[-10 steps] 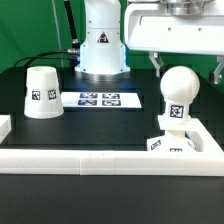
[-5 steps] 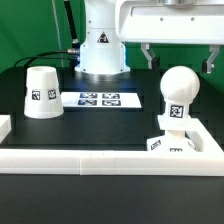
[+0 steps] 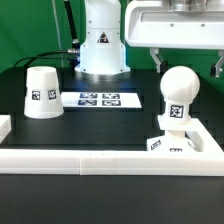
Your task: Assemble lamp
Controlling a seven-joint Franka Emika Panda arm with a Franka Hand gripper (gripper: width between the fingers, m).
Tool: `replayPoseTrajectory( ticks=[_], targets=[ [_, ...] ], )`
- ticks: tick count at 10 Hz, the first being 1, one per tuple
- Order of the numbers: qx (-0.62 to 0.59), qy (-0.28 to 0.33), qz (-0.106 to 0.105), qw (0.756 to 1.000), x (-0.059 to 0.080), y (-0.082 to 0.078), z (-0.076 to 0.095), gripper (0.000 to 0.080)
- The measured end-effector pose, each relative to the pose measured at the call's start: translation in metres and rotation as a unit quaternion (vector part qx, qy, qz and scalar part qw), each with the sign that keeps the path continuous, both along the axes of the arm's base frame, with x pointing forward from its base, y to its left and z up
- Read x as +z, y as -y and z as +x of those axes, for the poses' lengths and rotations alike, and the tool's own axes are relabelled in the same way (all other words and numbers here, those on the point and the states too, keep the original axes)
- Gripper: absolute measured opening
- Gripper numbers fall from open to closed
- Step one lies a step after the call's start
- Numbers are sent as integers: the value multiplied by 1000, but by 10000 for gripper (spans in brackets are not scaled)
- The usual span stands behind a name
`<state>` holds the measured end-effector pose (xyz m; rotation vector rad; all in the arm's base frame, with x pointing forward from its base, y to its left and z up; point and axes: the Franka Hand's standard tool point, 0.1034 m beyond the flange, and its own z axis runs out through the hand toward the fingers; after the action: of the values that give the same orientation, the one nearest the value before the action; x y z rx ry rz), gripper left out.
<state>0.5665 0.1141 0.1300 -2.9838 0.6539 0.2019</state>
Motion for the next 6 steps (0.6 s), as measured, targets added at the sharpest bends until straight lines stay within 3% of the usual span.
replayPoseTrajectory(
  ticks=[3,6],
  targets=[
    [17,-2,-4,1000,-14,12,-35,698],
    [19,-14,-23,999,-31,40,-53,698]
  ],
)
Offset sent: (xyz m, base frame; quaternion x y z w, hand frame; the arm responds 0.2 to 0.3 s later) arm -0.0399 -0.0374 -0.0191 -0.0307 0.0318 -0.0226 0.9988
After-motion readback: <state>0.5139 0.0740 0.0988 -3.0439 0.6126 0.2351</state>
